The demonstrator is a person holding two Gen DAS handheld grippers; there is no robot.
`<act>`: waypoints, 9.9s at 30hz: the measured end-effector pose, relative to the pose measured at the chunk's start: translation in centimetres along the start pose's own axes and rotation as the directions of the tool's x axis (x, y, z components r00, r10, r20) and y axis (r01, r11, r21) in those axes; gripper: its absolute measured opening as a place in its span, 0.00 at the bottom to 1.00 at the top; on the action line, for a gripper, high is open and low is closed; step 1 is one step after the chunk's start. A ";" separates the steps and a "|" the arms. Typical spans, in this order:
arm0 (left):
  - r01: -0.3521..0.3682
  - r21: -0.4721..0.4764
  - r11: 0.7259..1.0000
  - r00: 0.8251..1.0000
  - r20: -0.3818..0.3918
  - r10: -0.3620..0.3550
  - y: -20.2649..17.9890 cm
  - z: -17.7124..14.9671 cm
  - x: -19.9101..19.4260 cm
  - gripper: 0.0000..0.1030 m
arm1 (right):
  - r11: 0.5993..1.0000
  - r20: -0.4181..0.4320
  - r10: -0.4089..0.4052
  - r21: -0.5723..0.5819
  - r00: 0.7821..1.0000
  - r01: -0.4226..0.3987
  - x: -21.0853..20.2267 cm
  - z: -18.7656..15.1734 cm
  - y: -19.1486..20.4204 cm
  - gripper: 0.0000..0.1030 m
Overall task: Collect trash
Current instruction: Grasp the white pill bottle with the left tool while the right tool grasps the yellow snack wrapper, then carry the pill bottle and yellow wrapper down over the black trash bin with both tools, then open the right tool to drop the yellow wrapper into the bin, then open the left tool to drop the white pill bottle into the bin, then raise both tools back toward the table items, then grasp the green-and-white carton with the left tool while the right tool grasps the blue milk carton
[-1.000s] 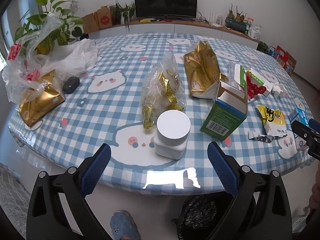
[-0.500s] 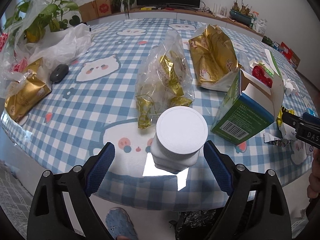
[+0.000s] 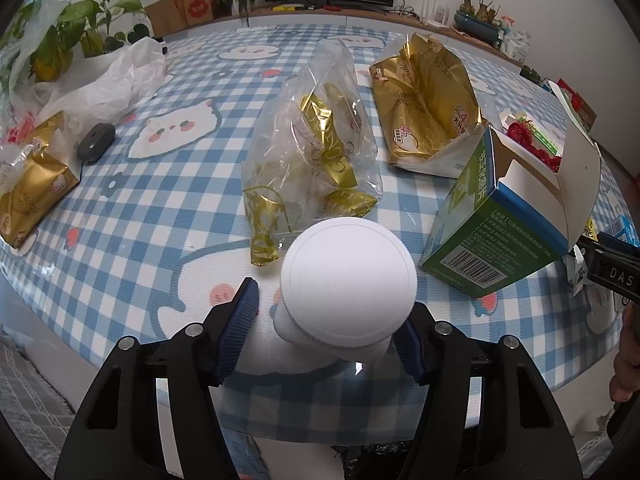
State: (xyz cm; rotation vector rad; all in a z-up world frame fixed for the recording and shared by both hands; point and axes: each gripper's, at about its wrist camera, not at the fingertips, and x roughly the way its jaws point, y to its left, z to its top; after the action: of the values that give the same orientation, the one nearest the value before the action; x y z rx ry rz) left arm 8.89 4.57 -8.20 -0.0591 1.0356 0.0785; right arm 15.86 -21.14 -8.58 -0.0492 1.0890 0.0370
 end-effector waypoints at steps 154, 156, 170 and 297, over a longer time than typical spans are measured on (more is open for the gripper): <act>0.001 0.008 1.000 0.979 -0.206 0.000 -3.0 -21.6 2.0 0.40 | 0.995 -0.176 0.058 -0.067 0.983 -0.071 3.2 -24.8 6.4 0.50; 0.003 0.006 1.000 0.978 -0.210 -0.001 -3.2 -21.6 2.1 0.40 | 0.995 -0.183 0.063 -0.069 0.981 -0.077 3.2 -24.9 6.1 0.56; 0.045 0.048 0.998 0.971 -0.236 -0.032 -8.7 -21.9 3.1 0.40 | 1.000 -0.156 -0.015 0.012 0.988 0.017 2.2 -26.0 -2.9 0.91; 0.055 0.035 0.998 0.998 0.030 -0.056 -8.8 3.7 -0.5 0.54 | 0.979 0.042 -0.110 0.179 0.993 0.100 -4.2 -3.9 -10.5 0.59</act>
State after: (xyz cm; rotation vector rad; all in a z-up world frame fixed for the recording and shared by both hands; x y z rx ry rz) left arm 12.65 -3.91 -5.78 -0.0554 1.0030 0.0115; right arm 11.05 -31.83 -6.40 0.0537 1.0325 -0.1527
